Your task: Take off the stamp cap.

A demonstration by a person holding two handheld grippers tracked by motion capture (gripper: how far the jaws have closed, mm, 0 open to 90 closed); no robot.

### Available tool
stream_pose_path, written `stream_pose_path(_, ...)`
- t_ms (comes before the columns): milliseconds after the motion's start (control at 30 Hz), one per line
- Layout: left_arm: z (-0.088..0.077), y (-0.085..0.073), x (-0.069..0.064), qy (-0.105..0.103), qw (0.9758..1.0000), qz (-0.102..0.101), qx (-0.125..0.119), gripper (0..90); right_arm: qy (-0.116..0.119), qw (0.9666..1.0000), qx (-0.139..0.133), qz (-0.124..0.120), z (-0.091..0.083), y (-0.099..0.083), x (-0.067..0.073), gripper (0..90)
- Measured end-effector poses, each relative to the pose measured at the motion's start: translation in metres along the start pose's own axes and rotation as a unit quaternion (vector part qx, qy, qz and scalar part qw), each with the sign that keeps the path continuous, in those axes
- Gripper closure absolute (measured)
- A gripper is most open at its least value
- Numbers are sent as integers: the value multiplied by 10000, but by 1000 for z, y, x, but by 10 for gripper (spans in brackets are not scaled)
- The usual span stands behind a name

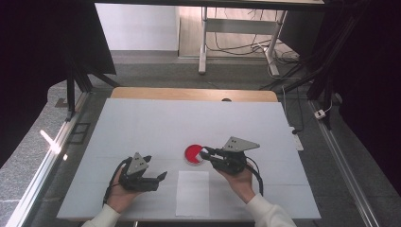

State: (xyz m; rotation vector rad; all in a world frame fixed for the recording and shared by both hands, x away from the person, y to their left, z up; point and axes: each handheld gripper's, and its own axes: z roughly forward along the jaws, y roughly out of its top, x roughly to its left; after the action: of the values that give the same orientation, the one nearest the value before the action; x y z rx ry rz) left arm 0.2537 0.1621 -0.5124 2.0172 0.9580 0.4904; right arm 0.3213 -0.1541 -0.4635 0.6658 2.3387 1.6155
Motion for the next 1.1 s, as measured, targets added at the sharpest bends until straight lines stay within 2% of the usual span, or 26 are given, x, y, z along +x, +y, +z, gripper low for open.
stream_pose_path(533, 12, 13, -10, -58, 9998, 173, -7, 182, 0, 10000, 12, 34, 1, 0, 0, 754)
stream_pose_path(800, 23, 24, -16, -138, 9996, 258, -10, 184, -6, 10000, 5, 22, 1, 0, 1, 754)
stream_pose_path(1100, 30, 32, -23, -210, 9992, 343, 62, 187, -38, 10000, -69, 13, -2, 0, 0, 754)
